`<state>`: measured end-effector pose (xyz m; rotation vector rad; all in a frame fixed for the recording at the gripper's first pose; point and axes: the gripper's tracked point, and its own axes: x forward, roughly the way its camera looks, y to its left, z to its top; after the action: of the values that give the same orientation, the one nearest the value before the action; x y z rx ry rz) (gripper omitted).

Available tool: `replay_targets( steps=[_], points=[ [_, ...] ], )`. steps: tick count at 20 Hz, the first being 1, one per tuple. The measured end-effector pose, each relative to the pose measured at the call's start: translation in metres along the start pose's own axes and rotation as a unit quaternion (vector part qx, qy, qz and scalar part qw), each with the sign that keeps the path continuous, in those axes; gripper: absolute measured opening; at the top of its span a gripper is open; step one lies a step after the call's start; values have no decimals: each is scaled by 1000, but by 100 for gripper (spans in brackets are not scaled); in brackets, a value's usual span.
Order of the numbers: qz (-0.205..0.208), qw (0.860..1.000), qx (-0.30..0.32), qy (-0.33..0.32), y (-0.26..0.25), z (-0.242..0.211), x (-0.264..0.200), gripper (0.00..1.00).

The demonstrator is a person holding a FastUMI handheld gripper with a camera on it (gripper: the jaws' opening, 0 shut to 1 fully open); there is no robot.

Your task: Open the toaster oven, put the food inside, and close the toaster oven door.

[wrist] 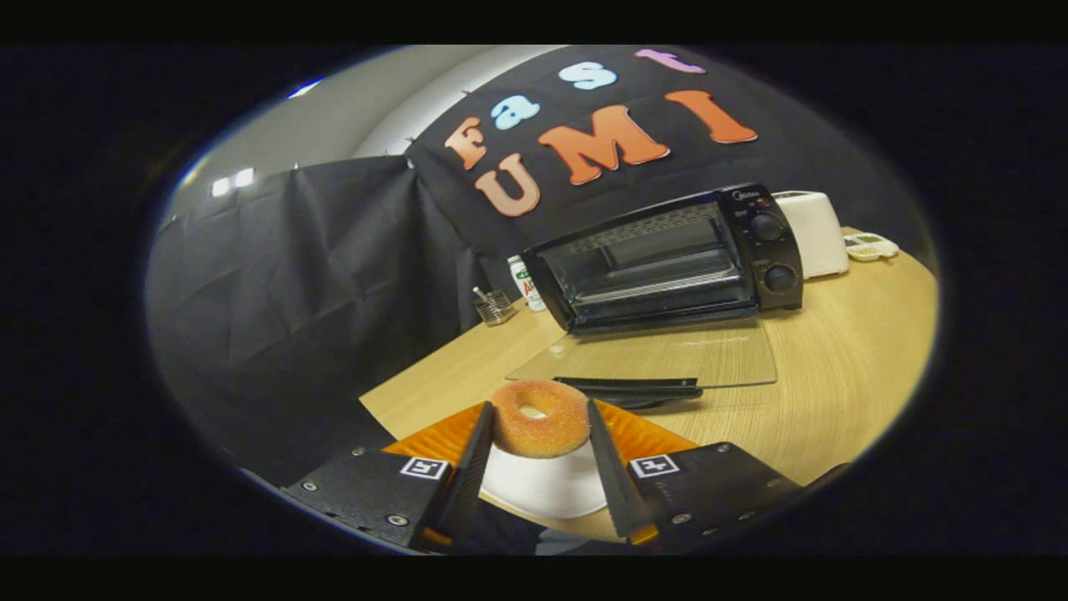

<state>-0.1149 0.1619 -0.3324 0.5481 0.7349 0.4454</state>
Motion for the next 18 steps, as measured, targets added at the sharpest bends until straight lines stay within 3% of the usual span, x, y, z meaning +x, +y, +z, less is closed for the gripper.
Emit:
replay_targets(
  steps=[7,11,18],
  points=[
    [-24,988,139,-67,-26,48,31,62],
    [-46,980,162,-101,-42,76,54,62],
    [-85,972,195,-104,-73,105,100,56]
  ],
)
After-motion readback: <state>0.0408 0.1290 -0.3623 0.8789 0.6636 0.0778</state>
